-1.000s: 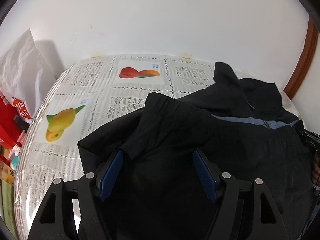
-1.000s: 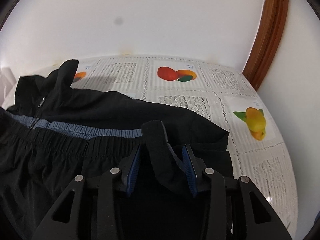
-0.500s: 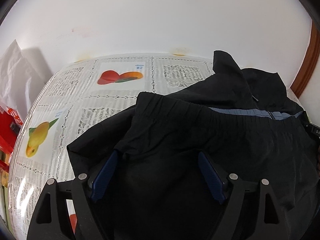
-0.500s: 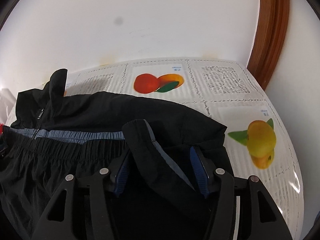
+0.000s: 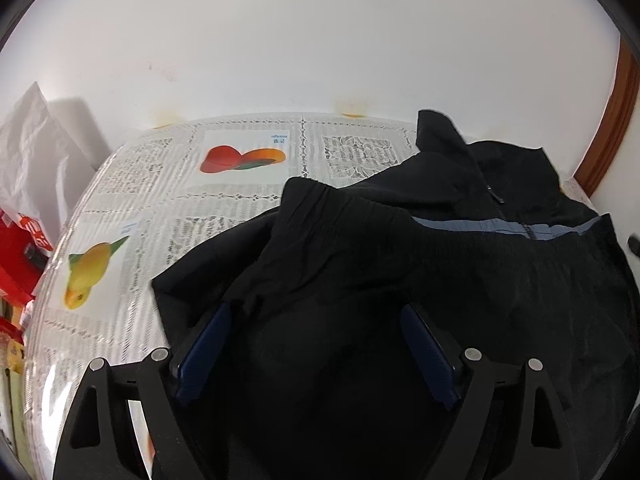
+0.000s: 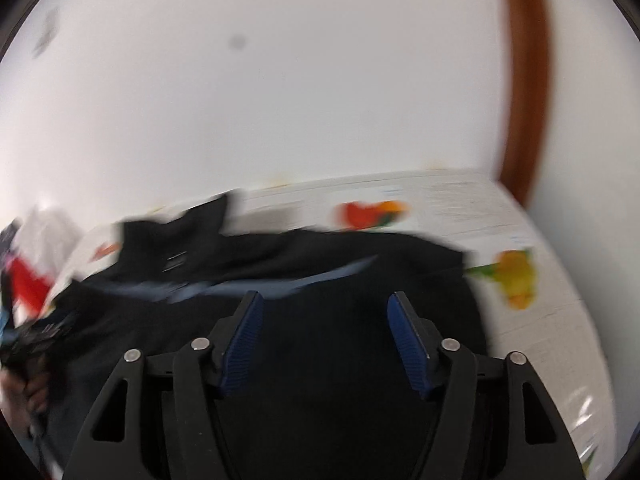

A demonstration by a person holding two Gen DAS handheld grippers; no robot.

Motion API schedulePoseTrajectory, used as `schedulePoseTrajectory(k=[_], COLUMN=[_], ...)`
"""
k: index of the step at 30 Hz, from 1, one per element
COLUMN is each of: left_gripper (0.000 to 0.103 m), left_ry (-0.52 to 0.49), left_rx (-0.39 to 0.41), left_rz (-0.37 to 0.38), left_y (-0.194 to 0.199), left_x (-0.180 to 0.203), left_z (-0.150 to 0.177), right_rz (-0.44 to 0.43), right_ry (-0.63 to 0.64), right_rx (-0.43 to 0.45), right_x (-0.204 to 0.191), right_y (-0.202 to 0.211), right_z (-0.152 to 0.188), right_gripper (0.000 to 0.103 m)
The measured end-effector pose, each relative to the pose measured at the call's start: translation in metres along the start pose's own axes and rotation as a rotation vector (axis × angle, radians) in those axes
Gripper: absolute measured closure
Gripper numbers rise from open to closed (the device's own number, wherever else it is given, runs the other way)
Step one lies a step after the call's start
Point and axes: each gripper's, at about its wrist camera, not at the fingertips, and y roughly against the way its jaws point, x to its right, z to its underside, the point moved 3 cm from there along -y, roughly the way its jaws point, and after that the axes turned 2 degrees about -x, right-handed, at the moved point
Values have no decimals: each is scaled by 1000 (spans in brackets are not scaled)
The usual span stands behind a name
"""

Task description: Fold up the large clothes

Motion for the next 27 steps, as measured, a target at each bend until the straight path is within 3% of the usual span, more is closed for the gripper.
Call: schedulePoseTrajectory(k=[4, 9, 12, 19, 23, 27], left_gripper=[17, 17, 17, 17, 17, 17], left_ry=[24, 32, 45, 61, 83, 97], left_rx=[6, 12, 8, -2, -9, -5], left_rz=[31, 27, 27, 21, 19, 16], left_y=[27, 53, 64, 71, 78, 88], left_x=[-13, -34, -48, -71, -85, -96], left_z=[11, 31, 48, 79, 94, 105], right_rz=[-95, -59, 1, 141, 147, 146], right_ry=[146, 269, 249, 143, 115, 100], right_rx=[-98, -188, -180, -161, -147, -146], right_x=[-77, -124, -125, -110, -102, -100], right_y=[-8, -33, -45, -70, -78, -53], right_z=[33, 71, 69, 30, 23, 29], right_gripper=[38, 38, 38, 38, 38, 39])
